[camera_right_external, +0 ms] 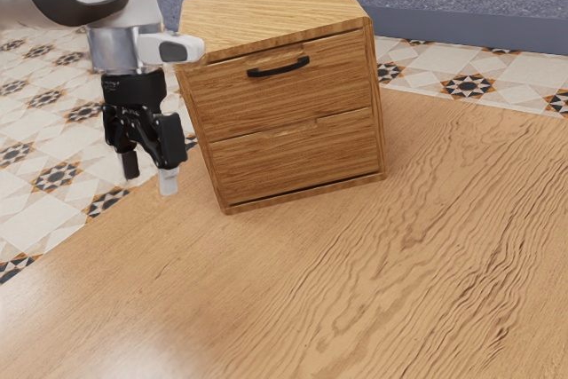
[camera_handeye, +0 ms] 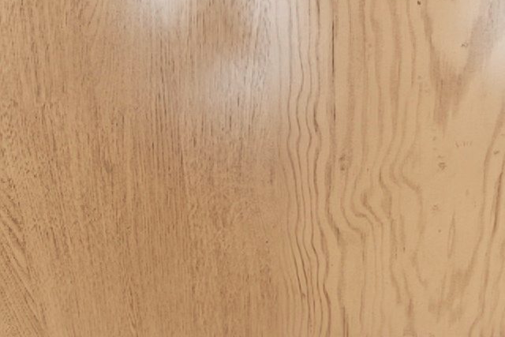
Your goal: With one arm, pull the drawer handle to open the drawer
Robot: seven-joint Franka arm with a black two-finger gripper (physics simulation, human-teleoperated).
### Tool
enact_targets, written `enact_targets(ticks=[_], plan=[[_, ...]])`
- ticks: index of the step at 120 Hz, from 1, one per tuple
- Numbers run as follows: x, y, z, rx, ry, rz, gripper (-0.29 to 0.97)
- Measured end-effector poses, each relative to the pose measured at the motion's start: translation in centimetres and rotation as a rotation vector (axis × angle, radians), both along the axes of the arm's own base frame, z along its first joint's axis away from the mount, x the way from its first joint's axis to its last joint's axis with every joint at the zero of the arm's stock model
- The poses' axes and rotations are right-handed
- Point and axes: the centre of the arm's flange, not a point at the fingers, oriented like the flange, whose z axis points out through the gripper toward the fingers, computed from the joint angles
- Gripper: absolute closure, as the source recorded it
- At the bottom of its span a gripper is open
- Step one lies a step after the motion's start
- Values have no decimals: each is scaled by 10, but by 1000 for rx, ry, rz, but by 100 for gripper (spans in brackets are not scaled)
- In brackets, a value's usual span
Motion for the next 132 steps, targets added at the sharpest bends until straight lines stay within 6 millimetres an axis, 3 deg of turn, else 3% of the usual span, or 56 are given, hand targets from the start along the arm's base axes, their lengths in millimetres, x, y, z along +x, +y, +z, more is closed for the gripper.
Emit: enact_targets(ticks=[8,34,40,46,49,53,57,65,76,82,88,95,109,115,124,132], plan=[[17,12,4,9,-134,-30,0],[45,12,27,40,-381,-160,0],[48,3,60,81,-459,-190,0],[21,-20,149,146,-635,-245,0],[7,-36,178,161,-688,-277,0],[-7,-69,197,155,-719,-344,0],[-17,-110,203,134,-723,-425,0],[-25,-175,192,95,-678,-554,0],[-22,-201,168,72,-593,-611,0],[-18,-187,162,89,-561,-587,1],[-14,-155,161,141,-538,-526,0],[0,-121,145,223,-476,-449,0],[35,-94,104,346,-373,-389,0],[45,-91,91,375,-353,-378,0],[64,-110,63,385,-343,-443,0],[78,-115,44,355,-359,-505,1]])
